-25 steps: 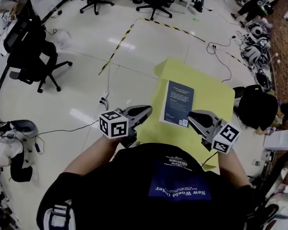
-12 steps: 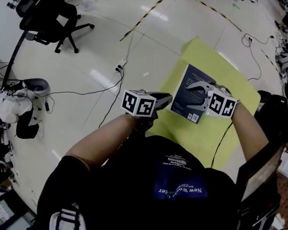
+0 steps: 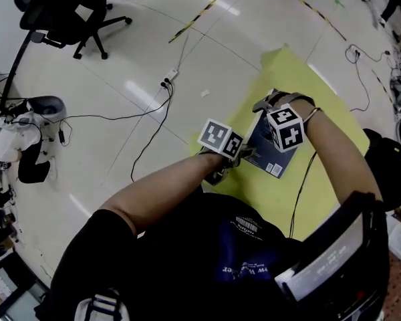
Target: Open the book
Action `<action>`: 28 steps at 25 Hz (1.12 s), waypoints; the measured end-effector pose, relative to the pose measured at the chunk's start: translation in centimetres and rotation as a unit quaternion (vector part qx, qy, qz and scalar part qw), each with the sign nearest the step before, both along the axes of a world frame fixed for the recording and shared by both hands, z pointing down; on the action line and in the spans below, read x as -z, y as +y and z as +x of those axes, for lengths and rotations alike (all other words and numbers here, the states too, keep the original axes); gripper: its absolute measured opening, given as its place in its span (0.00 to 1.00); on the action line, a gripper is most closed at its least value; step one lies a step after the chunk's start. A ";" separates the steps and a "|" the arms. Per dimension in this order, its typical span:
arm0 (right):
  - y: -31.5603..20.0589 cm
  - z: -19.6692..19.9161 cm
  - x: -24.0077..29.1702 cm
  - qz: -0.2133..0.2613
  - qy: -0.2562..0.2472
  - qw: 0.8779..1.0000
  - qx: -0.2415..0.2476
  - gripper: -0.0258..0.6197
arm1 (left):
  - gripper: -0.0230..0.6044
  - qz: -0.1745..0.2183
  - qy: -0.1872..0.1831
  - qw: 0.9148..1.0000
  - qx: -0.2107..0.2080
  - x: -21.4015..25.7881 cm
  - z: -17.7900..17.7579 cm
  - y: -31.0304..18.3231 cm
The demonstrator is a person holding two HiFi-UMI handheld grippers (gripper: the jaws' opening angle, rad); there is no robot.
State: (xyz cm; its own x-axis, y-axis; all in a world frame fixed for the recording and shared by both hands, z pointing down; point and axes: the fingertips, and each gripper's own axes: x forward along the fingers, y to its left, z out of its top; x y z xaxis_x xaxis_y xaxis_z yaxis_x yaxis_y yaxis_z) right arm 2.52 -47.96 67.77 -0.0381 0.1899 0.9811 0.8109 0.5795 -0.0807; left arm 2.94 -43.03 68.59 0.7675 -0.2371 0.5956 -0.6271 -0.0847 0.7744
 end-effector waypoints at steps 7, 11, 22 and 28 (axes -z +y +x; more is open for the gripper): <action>0.0 1.9 -3.1 -0.007 0.103 0.993 0.054 0.56 | 0.40 -0.023 0.021 1.000 -0.003 -1.5 0.4 0.4; -0.1 1.5 -2.8 -0.022 0.115 0.992 0.052 0.49 | 0.40 -0.017 0.032 0.999 -0.015 -1.2 0.3 0.5; -0.7 -0.1 1.7 -0.011 0.068 0.996 0.056 0.05 | 0.40 0.004 0.059 0.998 -0.032 1.3 0.2 0.5; -0.2 1.8 4.9 -0.015 0.048 0.998 0.042 0.04 | 0.40 0.040 0.081 0.994 -0.060 4.1 1.6 0.6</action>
